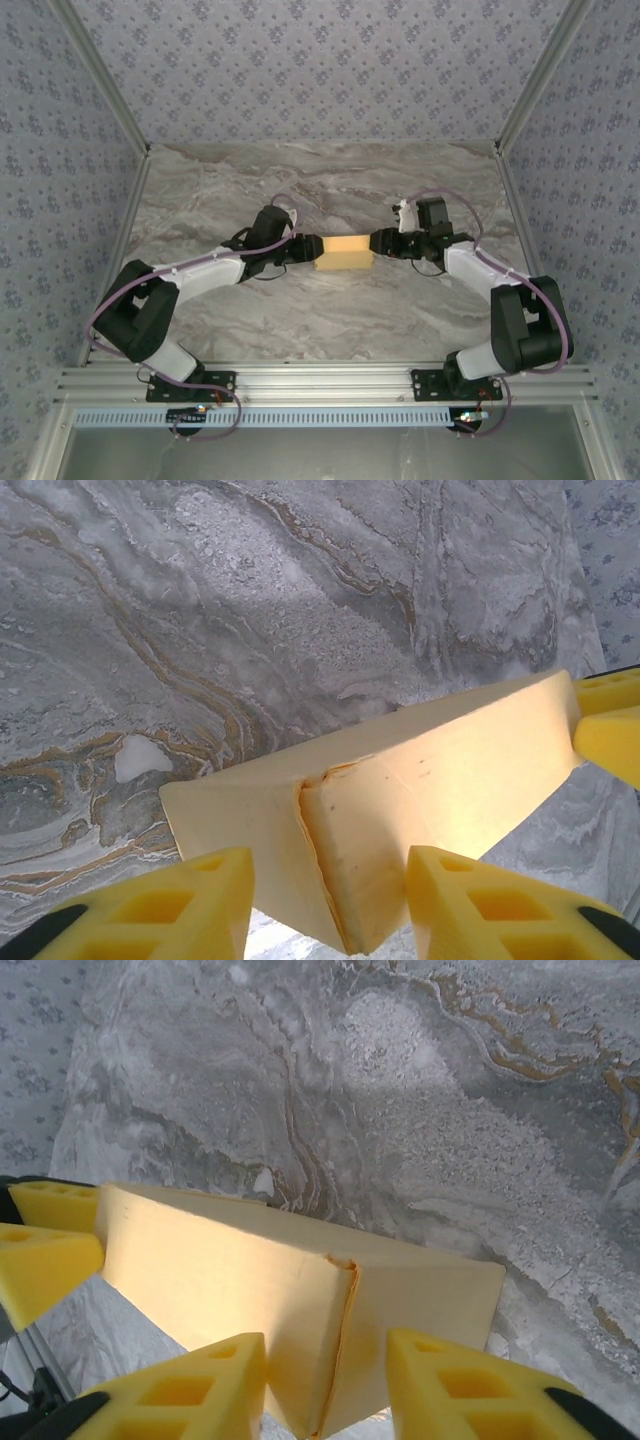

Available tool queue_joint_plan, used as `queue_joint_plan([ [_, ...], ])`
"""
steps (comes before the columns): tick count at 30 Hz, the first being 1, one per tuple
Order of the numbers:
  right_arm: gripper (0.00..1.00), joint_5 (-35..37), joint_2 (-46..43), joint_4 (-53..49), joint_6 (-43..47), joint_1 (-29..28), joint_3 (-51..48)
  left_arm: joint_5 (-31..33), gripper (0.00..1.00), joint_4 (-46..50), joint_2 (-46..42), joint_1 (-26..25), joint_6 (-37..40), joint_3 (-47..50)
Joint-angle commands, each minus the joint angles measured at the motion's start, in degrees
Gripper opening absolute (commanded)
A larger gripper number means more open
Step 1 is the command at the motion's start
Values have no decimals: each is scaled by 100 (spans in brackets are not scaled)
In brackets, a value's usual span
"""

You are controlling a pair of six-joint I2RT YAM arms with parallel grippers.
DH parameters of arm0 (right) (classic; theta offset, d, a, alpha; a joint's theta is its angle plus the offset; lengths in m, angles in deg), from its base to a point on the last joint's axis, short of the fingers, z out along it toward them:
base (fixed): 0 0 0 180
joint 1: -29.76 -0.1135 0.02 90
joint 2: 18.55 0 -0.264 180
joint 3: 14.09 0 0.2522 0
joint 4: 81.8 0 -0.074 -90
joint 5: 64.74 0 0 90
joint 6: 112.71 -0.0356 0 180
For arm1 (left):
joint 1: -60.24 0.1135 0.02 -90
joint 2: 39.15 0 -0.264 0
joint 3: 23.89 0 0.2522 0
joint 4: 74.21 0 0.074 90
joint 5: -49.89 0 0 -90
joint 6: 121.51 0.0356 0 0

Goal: Fold the paper box

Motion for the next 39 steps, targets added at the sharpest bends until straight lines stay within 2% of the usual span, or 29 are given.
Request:
queue_joint_plan([
  [1, 40, -90, 132, -311, -52, -55, 195, -163, 47, 307, 178, -37, -51, -187],
  [8, 41, -397, 174, 132, -226, -95, 204, -457, 48, 32, 288, -11, -198, -354],
  [12, 37, -372, 171, 292, -284, -97, 359, -476, 47, 2, 328, 49, -188, -544],
  [19, 32, -153, 309, 623, -278, -133, 737, -329, 47, 187, 375, 245, 64, -979],
  [23, 30, 5, 671, 612, -128, -141, 1095, -66, 47, 351, 553, 355, 362, -1290],
  [28, 30, 109, 1085, 596, 52, -147, 1355, -30, 46, 354, 911, 441, 462, -1505],
  [33, 30, 177, 1098, 712, 174, -174, 1197, -21, 46, 243, 946, 449, 454, -1370],
  [39, 34, 387, 675, 840, 356, -332, 633, 124, 48, 163, 717, 303, 492, -963],
])
